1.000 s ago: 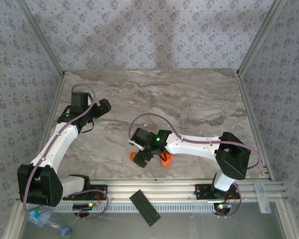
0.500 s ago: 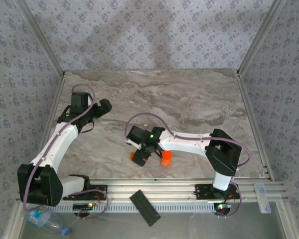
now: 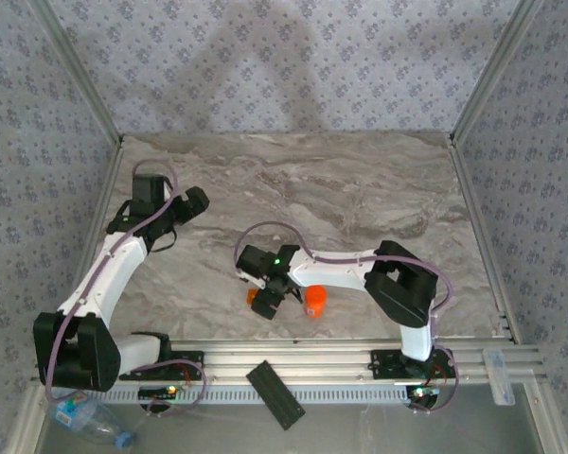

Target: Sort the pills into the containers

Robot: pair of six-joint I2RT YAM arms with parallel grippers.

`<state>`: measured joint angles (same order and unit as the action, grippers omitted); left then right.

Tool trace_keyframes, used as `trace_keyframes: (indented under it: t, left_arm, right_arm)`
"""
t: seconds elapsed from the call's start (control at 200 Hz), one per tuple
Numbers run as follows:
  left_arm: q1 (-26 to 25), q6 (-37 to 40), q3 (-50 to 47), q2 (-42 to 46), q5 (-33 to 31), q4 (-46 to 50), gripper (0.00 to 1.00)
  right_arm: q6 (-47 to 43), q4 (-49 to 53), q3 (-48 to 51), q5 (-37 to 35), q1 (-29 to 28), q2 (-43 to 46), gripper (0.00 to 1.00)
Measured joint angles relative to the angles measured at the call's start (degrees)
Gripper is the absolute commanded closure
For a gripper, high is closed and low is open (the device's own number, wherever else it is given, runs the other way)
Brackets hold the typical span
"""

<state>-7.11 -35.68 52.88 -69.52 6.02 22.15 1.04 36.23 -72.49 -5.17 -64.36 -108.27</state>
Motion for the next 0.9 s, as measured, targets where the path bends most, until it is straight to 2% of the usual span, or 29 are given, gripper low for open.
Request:
trace_keyframes:
  t: [0.15,0.285,0.355,0.58,0.77,0.899]
  left_arm:
    - [0.0,0.0,0.0,0.0,0.0,0.0,0.00]
    - [0.0,0.0,-0.1,0.0,0.0,0.0,0.00]
    - [0.0,0.0,-0.1,0.0,0.0,0.0,0.00]
    - [0.3,0.0,-0.3,0.0,0.0,0.0,0.00]
    - [0.4,-0.5,-0.9,0.1,0.0,0.0,0.00]
    - [0.4,-0.5,-0.9,0.1,0.0,0.0,0.00]
  right_arm:
    - [-0.2,-0.4,-0.4,0.0,0.3,-1.4,0.12]
    - [-0.3,-0.7,-1.0,0.6,0.6,-2.1,0.21]
    - [0.0,-1.1,-1.2,1.2,1.0,-2.4,0.29]
    - [2.5,-1.7,-2.0,1.6,2.2,-3.1,0.40]
    - [6.7,-3.3,-3.0,1.0,4.6,-3.6,0.38]
    - [9.1,-4.5,-3.2,1.1,6.1,-3.6,0.27]
